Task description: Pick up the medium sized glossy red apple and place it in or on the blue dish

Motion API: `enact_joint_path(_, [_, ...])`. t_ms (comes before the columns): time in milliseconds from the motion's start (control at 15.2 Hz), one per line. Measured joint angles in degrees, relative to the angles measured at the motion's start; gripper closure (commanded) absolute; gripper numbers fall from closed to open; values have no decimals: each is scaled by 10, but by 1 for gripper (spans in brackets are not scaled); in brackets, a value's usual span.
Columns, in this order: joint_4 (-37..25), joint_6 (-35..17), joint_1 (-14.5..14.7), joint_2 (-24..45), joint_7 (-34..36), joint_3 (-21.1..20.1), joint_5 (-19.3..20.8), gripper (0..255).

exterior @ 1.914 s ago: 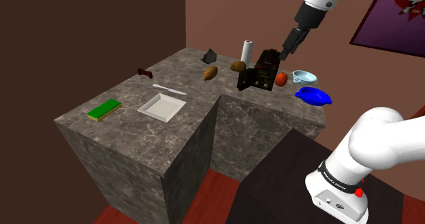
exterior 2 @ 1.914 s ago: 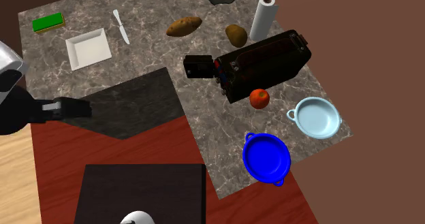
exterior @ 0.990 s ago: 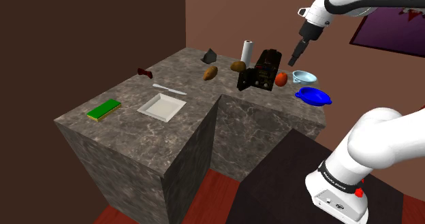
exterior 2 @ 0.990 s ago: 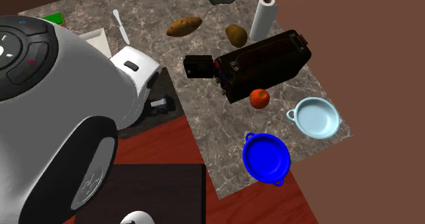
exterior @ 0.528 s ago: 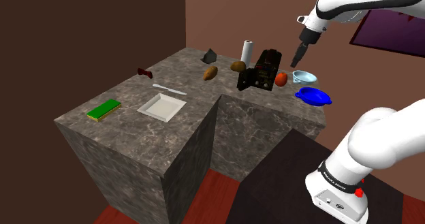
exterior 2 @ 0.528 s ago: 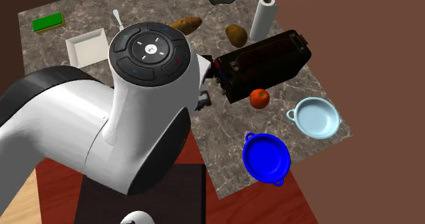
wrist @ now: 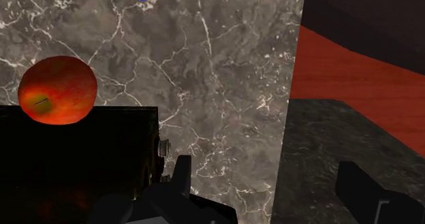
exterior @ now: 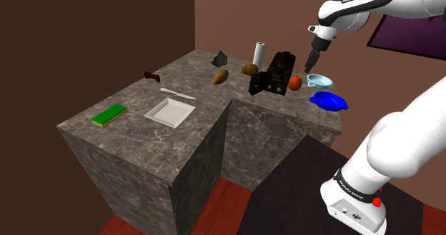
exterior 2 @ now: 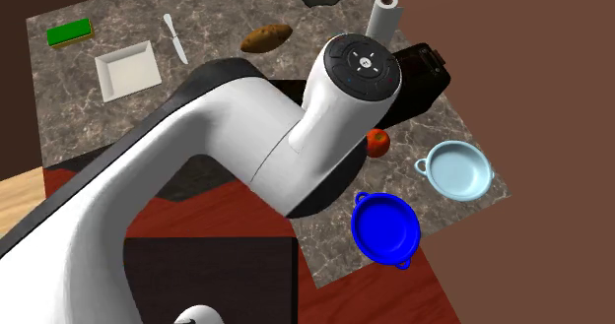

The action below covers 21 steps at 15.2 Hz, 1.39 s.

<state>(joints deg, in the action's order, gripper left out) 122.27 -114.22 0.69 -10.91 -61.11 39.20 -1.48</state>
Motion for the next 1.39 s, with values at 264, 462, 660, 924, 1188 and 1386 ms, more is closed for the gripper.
enact_joint_path(264, [-72, 5, -4, 113, -106, 42, -75, 0])
enact_joint_path(462, [-138, 21, -33, 209, -185, 52, -142, 0])
enact_joint_path(660, [-208, 43, -76, 294, -245, 43, -195, 0])
enact_joint_path(924, [-329, 84, -148, 409, -300, 14, -250, 0])
enact_joint_path(1188, [-457, 123, -220, 512, -332, -15, -283, 0])
enact_joint_path(1386, [-471, 119, -230, 532, -337, -22, -290, 0])
